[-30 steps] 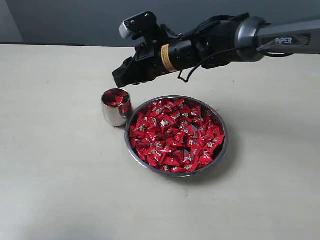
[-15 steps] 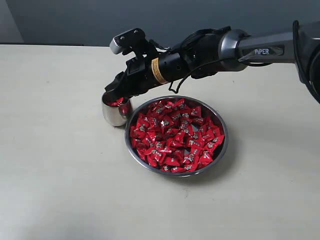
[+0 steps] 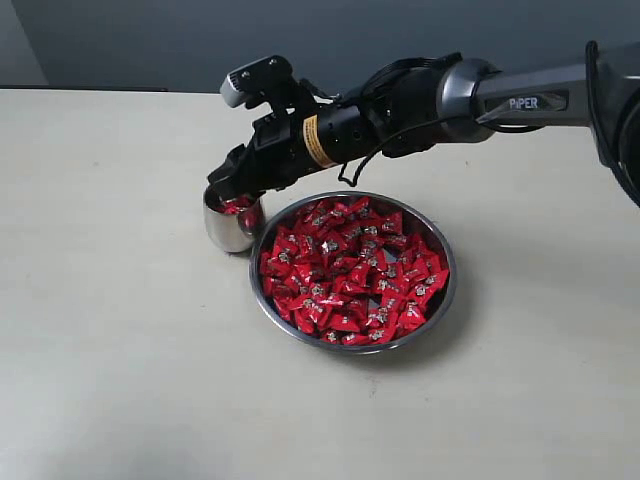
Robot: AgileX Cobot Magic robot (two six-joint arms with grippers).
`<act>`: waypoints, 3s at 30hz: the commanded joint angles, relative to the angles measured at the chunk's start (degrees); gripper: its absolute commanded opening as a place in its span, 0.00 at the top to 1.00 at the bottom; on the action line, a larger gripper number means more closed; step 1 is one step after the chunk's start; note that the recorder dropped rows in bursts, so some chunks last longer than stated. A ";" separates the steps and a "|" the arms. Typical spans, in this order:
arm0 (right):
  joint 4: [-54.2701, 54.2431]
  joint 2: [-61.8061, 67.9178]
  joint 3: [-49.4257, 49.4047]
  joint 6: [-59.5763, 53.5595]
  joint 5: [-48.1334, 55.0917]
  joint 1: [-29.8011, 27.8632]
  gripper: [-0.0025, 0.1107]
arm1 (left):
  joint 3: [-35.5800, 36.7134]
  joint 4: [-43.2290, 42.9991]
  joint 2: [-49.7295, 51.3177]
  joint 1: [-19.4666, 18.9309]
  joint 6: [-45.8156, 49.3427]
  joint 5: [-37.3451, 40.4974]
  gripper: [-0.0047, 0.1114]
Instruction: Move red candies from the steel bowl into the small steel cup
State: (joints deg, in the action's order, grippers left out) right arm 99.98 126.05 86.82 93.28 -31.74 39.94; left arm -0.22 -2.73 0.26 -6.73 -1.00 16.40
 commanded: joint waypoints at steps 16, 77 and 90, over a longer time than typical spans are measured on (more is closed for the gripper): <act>-0.03 -3.21 -1.17 2.29 8.02 0.06 0.98 | 0.22 0.16 -0.26 -0.03 -0.11 -0.11 0.96; -0.03 -69.67 -47.71 2.97 56.34 20.22 0.98 | 0.22 0.16 -0.26 -0.03 -0.11 -0.11 0.96; -0.03 -91.34 -48.31 -2.19 58.83 20.22 0.98 | 0.22 0.16 -0.26 -0.03 -0.11 -0.11 0.96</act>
State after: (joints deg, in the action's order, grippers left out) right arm 99.68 38.73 38.81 92.18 24.30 60.12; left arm -0.22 -2.73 0.26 -6.73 -1.00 16.40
